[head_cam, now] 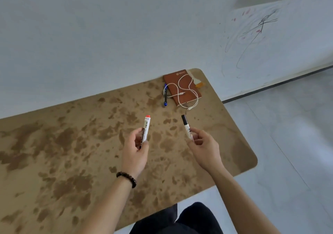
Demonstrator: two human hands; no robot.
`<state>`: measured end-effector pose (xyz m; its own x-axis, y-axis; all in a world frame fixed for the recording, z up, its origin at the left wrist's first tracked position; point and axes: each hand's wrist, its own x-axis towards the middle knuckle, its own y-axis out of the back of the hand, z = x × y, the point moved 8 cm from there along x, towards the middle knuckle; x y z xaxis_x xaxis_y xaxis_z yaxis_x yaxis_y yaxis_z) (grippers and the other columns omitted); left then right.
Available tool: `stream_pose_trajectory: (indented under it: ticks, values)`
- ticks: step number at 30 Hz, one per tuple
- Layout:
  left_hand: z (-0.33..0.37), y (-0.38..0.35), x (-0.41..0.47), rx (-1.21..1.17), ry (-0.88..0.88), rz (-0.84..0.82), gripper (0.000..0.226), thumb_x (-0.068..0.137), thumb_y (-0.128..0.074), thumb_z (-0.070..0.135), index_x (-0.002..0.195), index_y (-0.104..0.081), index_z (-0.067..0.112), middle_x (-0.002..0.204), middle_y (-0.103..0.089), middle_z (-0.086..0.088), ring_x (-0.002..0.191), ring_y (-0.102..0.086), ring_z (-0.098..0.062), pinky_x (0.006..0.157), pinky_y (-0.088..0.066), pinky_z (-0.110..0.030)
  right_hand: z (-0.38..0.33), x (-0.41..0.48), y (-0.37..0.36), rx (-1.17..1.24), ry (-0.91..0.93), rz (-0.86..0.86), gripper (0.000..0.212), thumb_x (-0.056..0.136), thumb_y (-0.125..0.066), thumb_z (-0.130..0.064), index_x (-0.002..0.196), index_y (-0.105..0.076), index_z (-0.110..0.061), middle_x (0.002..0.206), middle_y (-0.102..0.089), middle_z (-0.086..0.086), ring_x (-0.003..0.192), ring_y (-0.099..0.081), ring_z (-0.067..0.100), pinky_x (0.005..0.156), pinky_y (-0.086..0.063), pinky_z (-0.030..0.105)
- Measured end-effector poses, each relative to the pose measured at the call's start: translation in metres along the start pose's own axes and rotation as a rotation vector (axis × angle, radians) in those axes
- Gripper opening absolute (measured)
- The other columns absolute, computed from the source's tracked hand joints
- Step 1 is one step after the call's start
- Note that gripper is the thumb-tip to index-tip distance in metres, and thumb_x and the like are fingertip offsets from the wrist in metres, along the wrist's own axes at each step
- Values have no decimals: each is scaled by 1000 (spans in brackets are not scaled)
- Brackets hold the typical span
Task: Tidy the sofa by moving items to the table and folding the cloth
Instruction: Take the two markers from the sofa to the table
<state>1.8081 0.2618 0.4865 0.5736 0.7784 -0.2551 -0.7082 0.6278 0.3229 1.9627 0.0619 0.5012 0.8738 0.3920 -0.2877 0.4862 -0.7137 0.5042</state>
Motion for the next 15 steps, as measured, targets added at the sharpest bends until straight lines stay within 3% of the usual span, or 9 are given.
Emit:
stream_pose_trajectory:
  ticks: [2, 4, 7, 10, 13, 15]
  values:
    - [-1, -22, 44, 34, 63, -1, 30, 89, -60, 15, 114, -59, 31, 101, -64, 6, 79, -61, -11, 74, -53, -30, -1, 47, -6, -11, -41, -36, 29, 88, -67, -27, 115, -65, -39, 85, -66, -13, 77, -65, 4, 77, -57, 31]
    - [-4, -39, 82, 65, 123, 30, 24, 89, -61, 17, 109, -60, 30, 100, -65, 6, 78, -61, -11, 72, -53, -29, 0, 90, -17, -7, -95, -72, 32, 88, -66, -25, 120, -65, -31, 84, -65, -12, 73, -64, 3, 67, -57, 23]
    - [-16, -61, 137, 118, 182, 62, 20, 90, -60, 17, 109, -60, 24, 101, -65, 8, 81, -63, -13, 75, -55, -33, 4, 156, -44, -34, -135, -145, 36, 90, -63, -25, 126, -62, -29, 85, -64, -14, 69, -60, -1, 56, -43, 13]
    - [-33, -80, 178, 150, 254, 59, 19, 90, -61, 18, 106, -56, 25, 101, -65, 7, 82, -65, -16, 78, -57, -41, 8, 210, -74, -136, -120, -219, 41, 91, -58, -25, 132, -56, -25, 92, -62, -13, 77, -57, 3, 59, -41, 16]
    - [-40, -97, 209, 190, 270, 63, 16, 91, -60, 17, 105, -54, 22, 97, -63, 8, 78, -61, -11, 78, -54, -34, 9, 251, -94, -191, -91, -234, 42, 92, -55, -23, 135, -53, -20, 102, -58, -9, 89, -56, 11, 71, -54, 30]
    - [-42, -110, 224, 219, 242, 37, 18, 92, -60, 17, 109, -56, 21, 97, -63, 11, 81, -62, -10, 74, -53, -27, 12, 270, -104, -188, -72, -238, 42, 94, -53, -24, 136, -53, -20, 108, -60, -5, 100, -58, 17, 81, -53, 35]
